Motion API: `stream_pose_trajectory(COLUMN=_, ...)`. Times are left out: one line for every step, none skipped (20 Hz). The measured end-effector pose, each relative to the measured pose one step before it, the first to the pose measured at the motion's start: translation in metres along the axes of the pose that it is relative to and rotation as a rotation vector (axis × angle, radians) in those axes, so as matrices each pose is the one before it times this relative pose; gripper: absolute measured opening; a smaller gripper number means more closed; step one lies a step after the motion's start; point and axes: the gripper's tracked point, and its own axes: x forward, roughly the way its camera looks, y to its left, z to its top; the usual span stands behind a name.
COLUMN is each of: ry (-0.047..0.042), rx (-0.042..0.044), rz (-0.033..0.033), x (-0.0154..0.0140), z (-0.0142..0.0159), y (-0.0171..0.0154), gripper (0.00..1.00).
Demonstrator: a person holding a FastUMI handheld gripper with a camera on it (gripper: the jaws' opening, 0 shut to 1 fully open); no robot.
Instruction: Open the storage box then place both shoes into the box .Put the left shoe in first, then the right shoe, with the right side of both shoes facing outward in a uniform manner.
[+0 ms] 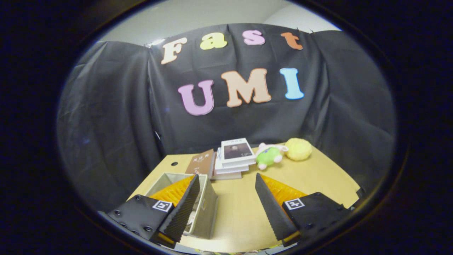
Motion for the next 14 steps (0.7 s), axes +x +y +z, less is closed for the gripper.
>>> stream_pose_trajectory(ry=-0.03531, rx=-0.00465, rz=-0.00183, x=-0.00536, z=0.01156, y=-0.00956, gripper=0.98)
stream_pose_trajectory(ry=-0.03081, rx=-0.01017, rz=-0.00875, x=-0.00385, z=0.01096, y=-0.01235, gripper=0.98)
stream_pose_trajectory(ry=-0.02983, rx=-0.01202, rz=-0.00889, x=-0.00626, z=0.00950, y=-0.01117, gripper=0.98)
stream_pose_trajectory(ry=-0.01809, rx=-0.01513, rz=-0.00891, x=-0.00353, z=0.00683, y=-0.01154, gripper=0.98)
stream_pose_trajectory(ry=-0.02508, rx=-0.01403, rz=-0.01065, x=-0.00269, z=0.00740, y=-0.01107, gripper=0.98)
stream_pose_trajectory(ry=-0.01800, rx=-0.01468, rz=-0.01083, x=-0.00251, z=0.00711, y=-0.01158, gripper=0.98)
stream_pose_trajectory(ry=-0.02607, rx=-0.01093, rz=-0.00337, x=-0.00292, z=0.00836, y=-0.00921, gripper=0.98)
stream_pose_trajectory(ry=-0.02184, rx=-0.00914, rz=-0.00639, x=-0.00274, z=0.00577, y=-0.00862, gripper=0.98)
stream_pose_trajectory(ry=-0.01934, rx=-0.00911, rz=-0.00533, x=-0.00273, z=0.00626, y=-0.00897, gripper=0.98)
stream_pose_trajectory(ry=-0.01934, rx=-0.00941, rz=-0.01194, x=-0.00236, z=0.00408, y=-0.00931, gripper=0.98)
stream_pose_trajectory(ry=-0.01257, rx=-0.00988, rz=-0.01013, x=-0.00133, z=0.00285, y=-0.00832, gripper=0.98)
stream_pose_trajectory(ry=-0.01465, rx=-0.00691, rz=-0.01004, x=-0.00146, z=0.00293, y=-0.00862, gripper=0.98)
stream_pose_trajectory(ry=-0.00519, rx=-0.00588, rz=-0.00915, x=0.00013, z=0.00058, y=-0.00675, gripper=0.98)
stream_pose_trajectory(ry=-0.00001, rx=-0.00219, rz=-0.01211, x=-0.00129, z=-0.00039, y=-0.00677, gripper=0.98)
